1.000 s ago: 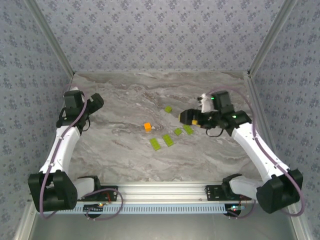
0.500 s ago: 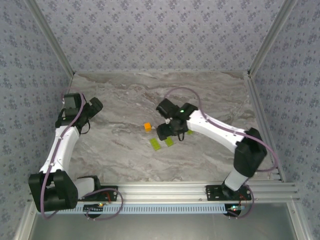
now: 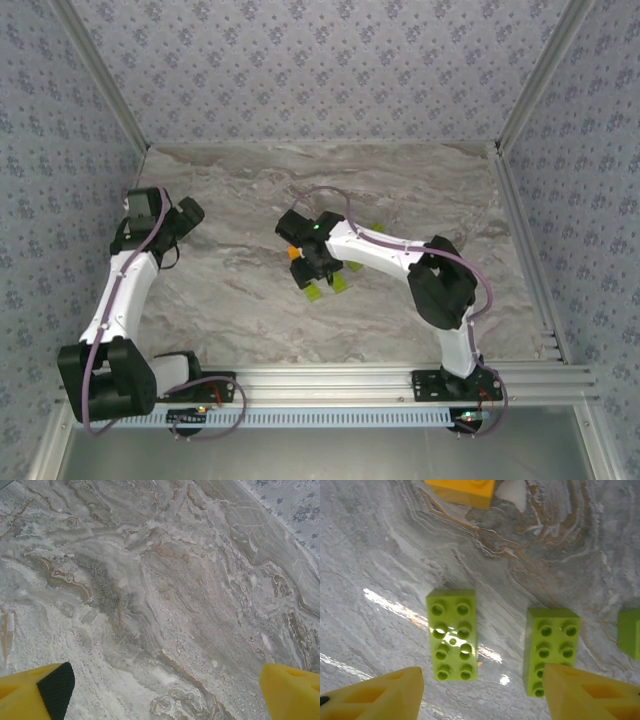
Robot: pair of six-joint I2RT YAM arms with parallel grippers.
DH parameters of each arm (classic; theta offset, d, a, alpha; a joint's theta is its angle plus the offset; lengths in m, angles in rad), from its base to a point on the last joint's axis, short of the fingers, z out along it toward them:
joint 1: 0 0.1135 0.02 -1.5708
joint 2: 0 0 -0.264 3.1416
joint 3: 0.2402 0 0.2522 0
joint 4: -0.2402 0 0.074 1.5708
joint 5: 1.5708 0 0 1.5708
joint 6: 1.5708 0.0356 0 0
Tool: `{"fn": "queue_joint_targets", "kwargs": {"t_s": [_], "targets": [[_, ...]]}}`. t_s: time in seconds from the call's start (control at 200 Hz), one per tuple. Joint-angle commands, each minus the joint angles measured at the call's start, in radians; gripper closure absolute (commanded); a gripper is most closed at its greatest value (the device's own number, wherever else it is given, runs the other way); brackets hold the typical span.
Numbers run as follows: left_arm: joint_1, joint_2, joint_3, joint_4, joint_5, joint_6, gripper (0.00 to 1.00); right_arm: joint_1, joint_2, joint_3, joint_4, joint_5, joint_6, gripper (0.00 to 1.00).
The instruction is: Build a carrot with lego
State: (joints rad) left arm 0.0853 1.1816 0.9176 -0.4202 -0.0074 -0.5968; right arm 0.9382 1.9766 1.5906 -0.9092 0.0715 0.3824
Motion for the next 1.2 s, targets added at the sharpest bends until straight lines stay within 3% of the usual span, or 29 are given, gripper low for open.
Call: {"fn": "queue_joint_targets", "kwargs": {"t_s": [0.0, 0.8, 1.194], "targets": [[0.01, 0.018, 0.021, -0.023, 0.007, -0.015, 0.03, 0.018, 0.039, 0.055, -0.02, -0.016, -0.011, 0.35], [0.013, 0.023, 0.022, -0.028, 0.005, -0.015, 0.03, 0.028, 0.131, 0.032, 0.019, -0.051, 0.003, 0.46], [0.014, 0.024, 0.023, -0.029, 0.006, -0.014, 0.04, 0.028, 0.136, -0.006, 0.038, -0.052, 0.013, 0.47]]}}
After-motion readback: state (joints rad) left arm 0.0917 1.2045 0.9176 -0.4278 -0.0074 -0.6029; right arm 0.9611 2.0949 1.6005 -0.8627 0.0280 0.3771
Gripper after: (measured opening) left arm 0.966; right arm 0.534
